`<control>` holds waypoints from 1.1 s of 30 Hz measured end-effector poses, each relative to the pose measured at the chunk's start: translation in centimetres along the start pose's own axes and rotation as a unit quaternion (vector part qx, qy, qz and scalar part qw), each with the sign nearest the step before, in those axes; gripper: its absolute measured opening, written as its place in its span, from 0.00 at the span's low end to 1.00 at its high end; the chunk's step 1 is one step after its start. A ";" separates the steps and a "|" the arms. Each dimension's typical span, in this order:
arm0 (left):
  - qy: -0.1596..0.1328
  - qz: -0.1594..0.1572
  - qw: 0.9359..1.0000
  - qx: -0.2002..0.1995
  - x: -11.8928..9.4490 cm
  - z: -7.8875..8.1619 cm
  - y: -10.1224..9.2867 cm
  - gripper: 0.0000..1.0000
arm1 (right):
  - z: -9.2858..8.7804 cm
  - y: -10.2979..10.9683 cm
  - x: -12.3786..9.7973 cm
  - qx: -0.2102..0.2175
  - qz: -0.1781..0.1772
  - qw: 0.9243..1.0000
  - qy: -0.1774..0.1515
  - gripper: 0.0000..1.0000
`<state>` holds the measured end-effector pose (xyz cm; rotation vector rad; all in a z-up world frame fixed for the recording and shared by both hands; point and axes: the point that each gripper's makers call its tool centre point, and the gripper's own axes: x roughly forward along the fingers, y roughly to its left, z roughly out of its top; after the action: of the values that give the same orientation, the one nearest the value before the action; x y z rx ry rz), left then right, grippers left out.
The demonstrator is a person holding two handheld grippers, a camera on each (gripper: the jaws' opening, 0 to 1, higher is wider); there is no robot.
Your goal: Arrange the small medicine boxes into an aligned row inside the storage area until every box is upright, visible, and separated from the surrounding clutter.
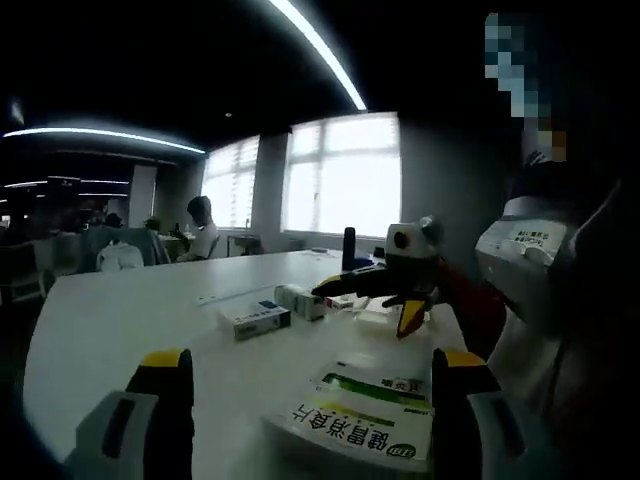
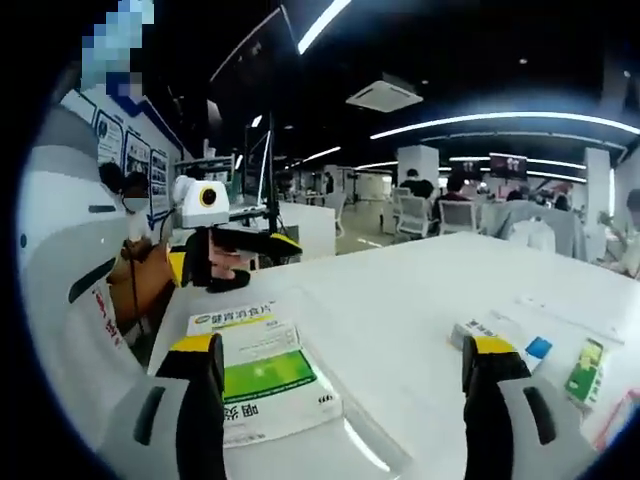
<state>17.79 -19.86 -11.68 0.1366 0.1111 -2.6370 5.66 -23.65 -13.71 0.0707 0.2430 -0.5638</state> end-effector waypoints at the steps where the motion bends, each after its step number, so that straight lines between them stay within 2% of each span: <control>1: -0.003 0.002 1.000 -0.003 -0.1 0.0 0.0 1.00 | -0.4 -0.2 -0.2 -0.009 -0.003 1.000 0.010 0.92; 8: -0.012 0.008 1.000 -0.014 0.1 -0.1 0.2 1.00 | 0.0 -0.2 -0.7 -0.025 0.007 1.000 -0.013 0.96; 16: -0.011 0.014 1.000 -0.011 0.3 0.2 0.6 1.00 | -0.8 -1.1 -1.4 -0.021 0.014 1.000 0.000 0.90; 24: -0.012 0.019 1.000 -0.011 0.5 0.4 0.8 1.00 | -0.6 -1.5 -2.2 -0.017 0.011 1.000 -0.003 0.99; 33: -0.010 0.025 1.000 -0.009 0.2 0.2 1.1 1.00 | -0.5 -3.4 -3.6 -0.041 -0.028 0.999 0.008 0.98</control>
<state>18.08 -20.94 -11.61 0.1056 0.1221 -2.5859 0.83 -24.56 -13.32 -0.0112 0.2842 -0.6094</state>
